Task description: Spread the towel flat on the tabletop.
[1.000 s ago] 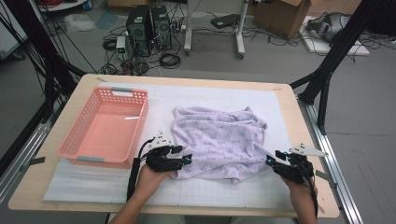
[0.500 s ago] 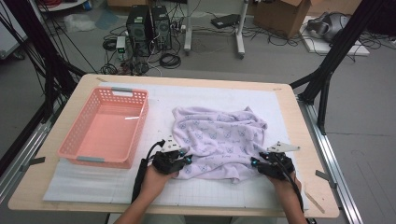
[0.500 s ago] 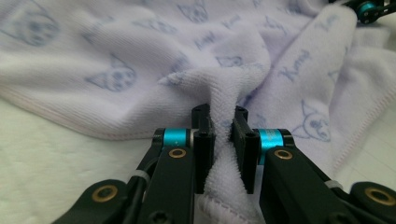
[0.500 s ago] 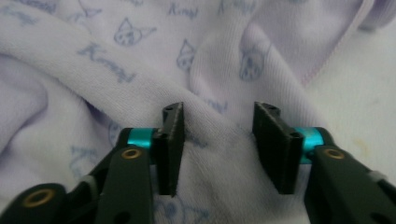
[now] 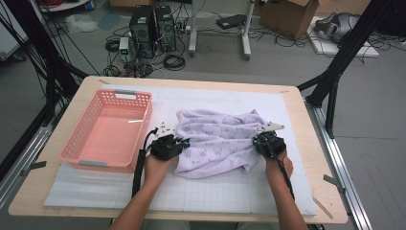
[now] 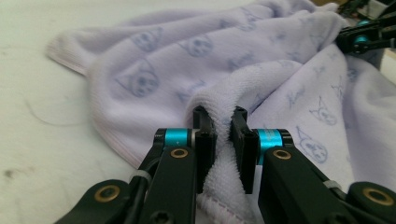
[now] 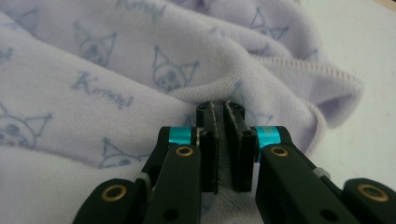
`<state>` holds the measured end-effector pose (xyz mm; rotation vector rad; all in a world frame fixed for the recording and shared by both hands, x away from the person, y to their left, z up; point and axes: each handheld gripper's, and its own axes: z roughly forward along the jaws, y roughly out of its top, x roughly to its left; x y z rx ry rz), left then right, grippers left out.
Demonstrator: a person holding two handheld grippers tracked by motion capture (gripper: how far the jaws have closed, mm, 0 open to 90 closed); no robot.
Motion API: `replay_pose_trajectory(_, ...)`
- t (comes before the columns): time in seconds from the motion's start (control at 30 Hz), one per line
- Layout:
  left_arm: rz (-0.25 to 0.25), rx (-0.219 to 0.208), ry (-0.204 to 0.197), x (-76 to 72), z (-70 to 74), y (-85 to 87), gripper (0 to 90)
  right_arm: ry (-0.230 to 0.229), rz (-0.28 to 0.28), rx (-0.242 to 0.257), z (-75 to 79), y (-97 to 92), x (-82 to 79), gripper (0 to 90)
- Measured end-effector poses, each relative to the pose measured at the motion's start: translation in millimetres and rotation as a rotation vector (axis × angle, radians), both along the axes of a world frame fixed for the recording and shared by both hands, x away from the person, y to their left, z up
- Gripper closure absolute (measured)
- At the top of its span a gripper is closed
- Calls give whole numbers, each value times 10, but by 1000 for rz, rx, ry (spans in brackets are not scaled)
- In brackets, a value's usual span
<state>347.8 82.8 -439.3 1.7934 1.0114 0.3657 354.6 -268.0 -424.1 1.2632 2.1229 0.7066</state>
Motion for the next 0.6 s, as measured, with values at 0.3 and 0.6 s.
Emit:
replay_pose_trajectory(0.3, 59, 16, 55, 159, -64, 16, 594, -11, -36, 67, 14, 63, 171, 715)
replay_pose_trajectory(0.6, -33, 8, -15, -157, 93, 155, 515, -128, 34, 308, 293, -418, -431, 661)
